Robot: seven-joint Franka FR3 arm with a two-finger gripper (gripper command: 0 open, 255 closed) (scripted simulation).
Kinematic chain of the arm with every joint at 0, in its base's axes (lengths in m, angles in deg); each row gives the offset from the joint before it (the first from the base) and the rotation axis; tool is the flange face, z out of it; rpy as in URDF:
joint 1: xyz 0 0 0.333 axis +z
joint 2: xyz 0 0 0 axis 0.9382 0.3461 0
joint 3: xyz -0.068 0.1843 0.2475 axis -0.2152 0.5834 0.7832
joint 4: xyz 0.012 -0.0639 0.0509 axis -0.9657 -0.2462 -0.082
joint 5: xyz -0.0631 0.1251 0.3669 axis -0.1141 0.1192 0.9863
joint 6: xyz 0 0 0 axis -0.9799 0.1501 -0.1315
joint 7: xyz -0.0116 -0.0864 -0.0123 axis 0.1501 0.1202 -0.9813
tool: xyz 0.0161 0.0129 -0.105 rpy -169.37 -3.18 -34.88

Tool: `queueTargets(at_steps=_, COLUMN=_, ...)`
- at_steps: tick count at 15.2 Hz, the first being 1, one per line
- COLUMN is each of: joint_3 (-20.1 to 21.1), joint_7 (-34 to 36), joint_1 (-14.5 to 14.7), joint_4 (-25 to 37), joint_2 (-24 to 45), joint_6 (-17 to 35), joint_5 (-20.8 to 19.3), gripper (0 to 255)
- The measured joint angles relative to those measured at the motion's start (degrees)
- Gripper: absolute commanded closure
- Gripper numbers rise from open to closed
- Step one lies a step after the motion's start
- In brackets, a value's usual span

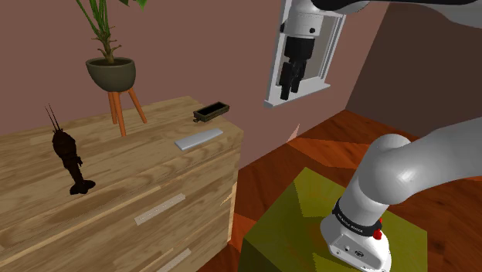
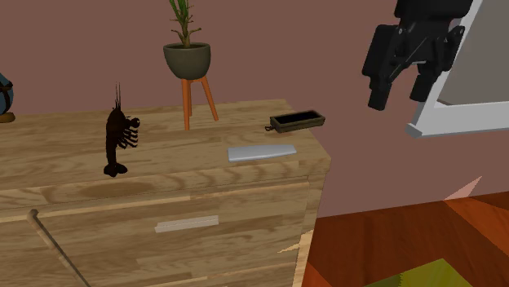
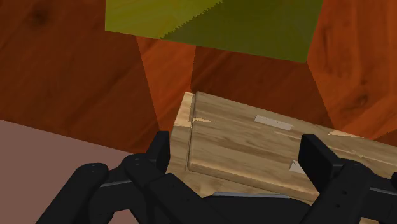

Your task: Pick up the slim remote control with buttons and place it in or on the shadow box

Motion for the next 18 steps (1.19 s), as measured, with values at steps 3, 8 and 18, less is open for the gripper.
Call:
queueTargets(at_steps=3, joint_3=-0.8, joint_7=-2.8, joint_1=0.6, joint_4=-0.3, joint_2=1.6, joint_6=2.0, joint_5=-0.6, gripper=0)
queueTargets(at_steps=8, joint_3=-3.7, joint_7=-14.0, joint_1=3.1, joint_4=0.9, joint_2=10.4, joint_6=9.7, joint_5=-2.5, gripper=0)
queueTargets(at_steps=18, joint_3=-6.7, joint_7=-36.3, joint_1=8.0, joint_4=7.5, joint_2=30.2, joint_6=23.6, joint_5=-2.9, gripper=0)
